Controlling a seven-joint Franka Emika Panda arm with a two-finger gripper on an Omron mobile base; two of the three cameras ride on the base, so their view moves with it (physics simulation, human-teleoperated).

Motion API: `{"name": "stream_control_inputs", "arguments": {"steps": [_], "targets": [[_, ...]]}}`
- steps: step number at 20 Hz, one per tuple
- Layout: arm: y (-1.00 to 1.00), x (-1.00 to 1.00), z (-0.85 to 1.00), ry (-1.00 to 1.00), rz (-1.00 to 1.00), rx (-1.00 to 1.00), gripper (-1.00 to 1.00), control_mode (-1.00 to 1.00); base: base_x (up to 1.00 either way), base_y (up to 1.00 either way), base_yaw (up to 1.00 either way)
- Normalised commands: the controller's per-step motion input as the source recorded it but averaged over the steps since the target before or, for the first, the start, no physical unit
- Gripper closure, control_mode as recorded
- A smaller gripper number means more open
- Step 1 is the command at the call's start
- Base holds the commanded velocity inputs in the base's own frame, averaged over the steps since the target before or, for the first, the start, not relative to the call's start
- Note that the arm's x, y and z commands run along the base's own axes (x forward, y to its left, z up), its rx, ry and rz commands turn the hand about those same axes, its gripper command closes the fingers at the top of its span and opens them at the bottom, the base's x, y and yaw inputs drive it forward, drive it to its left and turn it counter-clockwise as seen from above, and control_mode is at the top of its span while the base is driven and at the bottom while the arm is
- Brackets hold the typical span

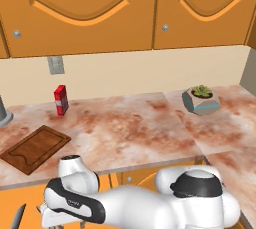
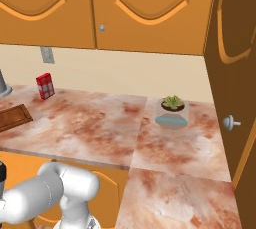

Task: Open the drawer on the left and place the cutting tools on the cutting board.

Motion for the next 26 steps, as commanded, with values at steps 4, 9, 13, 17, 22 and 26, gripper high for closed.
{"name": "stream_control_inputs", "arguments": {"steps": [4,9,13,17,22,26], "targets": [[0.0,-0.3,-0.21,0.0,0.0,0.0,-1.0,-1.0,0.0,0.0,0.0],[0.1,-0.01,0.06,-0.11,0.0,-0.01,-1.0,-1.0,0.0,0.0,0.0],[0.19,0.29,0.22,-0.13,0.0,-0.02,-1.0,-1.0,0.0,0.0,0.0],[0.14,0.41,0.24,-0.09,0.0,-0.02,-1.0,-1.0,0.0,0.0,0.0],[0.13,0.51,0.03,0.0,0.0,-0.02,-1.0,-1.0,0.0,0.0,0.0],[0.04,0.36,0.0,-0.03,0.0,0.0,-1.0,-1.0,0.0,0.0,0.0]]}}
